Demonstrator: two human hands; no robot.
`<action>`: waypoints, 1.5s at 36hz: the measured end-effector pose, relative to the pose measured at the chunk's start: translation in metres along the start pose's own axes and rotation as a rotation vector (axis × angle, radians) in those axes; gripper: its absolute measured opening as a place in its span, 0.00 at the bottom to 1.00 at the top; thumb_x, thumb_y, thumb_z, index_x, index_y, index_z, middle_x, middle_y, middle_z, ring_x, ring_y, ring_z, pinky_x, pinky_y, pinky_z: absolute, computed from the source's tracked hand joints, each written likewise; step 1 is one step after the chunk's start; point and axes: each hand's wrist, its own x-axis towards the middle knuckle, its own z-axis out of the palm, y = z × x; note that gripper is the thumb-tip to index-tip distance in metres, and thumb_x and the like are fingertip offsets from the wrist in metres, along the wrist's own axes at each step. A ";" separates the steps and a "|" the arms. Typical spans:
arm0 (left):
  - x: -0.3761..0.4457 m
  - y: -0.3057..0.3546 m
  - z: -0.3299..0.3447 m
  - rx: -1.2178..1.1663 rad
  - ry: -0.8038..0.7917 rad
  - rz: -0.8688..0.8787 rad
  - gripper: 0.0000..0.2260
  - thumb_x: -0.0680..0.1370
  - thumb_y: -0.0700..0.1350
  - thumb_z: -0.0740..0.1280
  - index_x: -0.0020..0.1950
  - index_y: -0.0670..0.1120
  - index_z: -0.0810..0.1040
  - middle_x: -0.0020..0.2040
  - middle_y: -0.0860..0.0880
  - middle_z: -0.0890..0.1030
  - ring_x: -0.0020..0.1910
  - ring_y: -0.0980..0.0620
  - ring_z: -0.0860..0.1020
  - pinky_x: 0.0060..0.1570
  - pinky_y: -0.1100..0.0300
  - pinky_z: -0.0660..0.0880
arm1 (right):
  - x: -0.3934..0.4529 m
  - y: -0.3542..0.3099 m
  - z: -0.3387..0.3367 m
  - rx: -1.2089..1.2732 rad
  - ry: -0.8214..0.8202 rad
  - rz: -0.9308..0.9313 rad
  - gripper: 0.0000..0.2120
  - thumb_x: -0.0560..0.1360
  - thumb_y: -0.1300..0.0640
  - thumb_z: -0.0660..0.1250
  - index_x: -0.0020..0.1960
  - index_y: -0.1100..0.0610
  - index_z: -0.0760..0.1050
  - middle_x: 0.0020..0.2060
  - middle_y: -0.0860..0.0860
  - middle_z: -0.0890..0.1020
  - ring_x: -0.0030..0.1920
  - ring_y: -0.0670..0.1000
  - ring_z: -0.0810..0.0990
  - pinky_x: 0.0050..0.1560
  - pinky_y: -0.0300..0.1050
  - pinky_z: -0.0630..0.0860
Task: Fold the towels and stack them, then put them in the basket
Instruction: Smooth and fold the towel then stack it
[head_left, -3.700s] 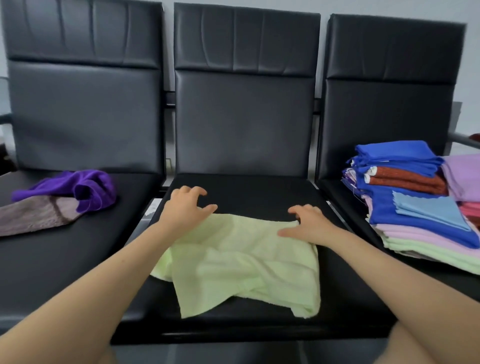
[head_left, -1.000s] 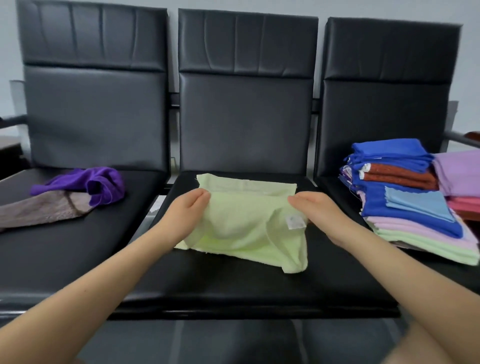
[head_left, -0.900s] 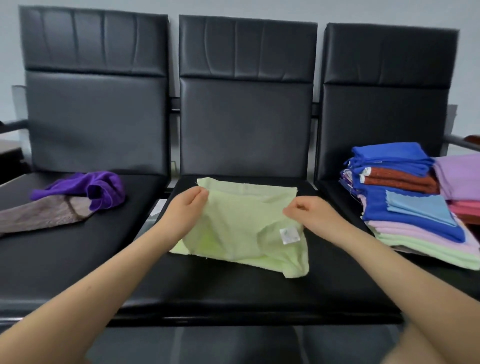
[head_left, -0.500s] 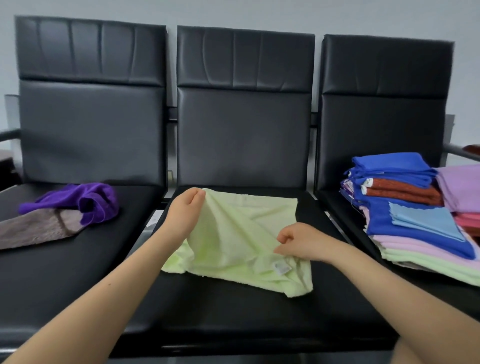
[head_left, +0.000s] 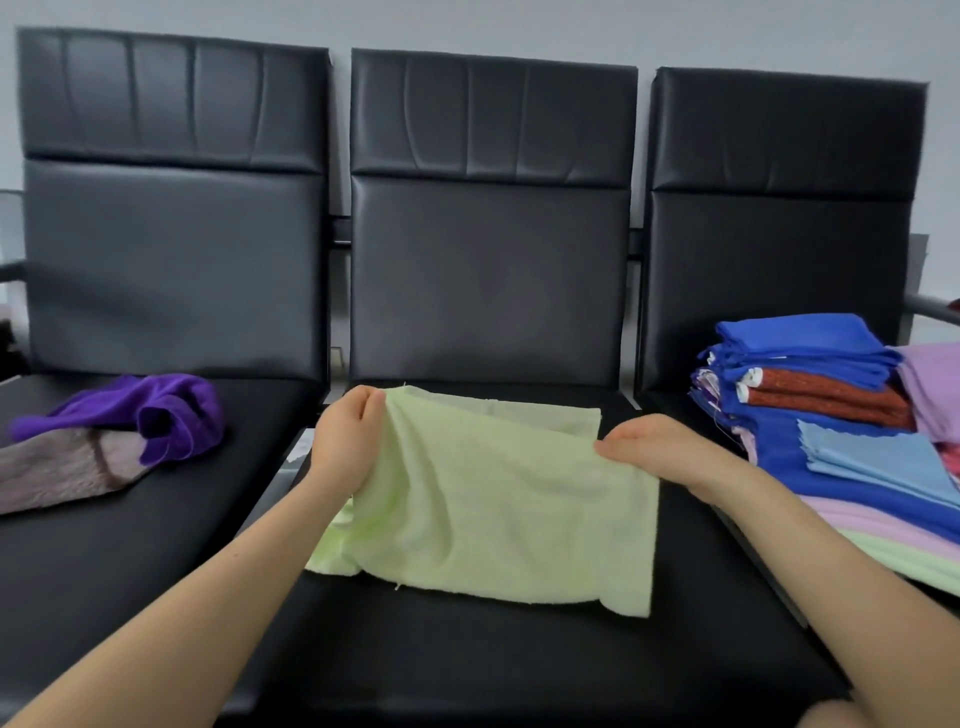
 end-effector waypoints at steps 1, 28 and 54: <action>0.001 -0.003 0.001 0.064 -0.016 0.043 0.15 0.81 0.47 0.57 0.47 0.36 0.75 0.39 0.44 0.77 0.38 0.49 0.72 0.41 0.54 0.69 | 0.004 0.004 0.003 -0.034 0.046 -0.015 0.10 0.77 0.53 0.67 0.45 0.58 0.82 0.41 0.49 0.81 0.43 0.47 0.77 0.43 0.40 0.71; -0.042 0.024 -0.039 -0.067 -0.304 -0.063 0.15 0.82 0.49 0.58 0.46 0.40 0.76 0.37 0.48 0.75 0.36 0.51 0.73 0.41 0.57 0.69 | -0.033 0.007 0.015 0.194 0.110 -0.186 0.10 0.79 0.57 0.62 0.45 0.61 0.77 0.38 0.49 0.78 0.40 0.46 0.74 0.44 0.43 0.70; 0.018 -0.049 -0.006 0.569 -0.238 0.142 0.09 0.78 0.44 0.64 0.52 0.45 0.83 0.49 0.48 0.82 0.49 0.49 0.78 0.49 0.57 0.73 | 0.088 0.034 0.055 -0.274 0.204 -0.125 0.07 0.75 0.58 0.65 0.50 0.56 0.79 0.47 0.50 0.79 0.49 0.52 0.77 0.43 0.43 0.68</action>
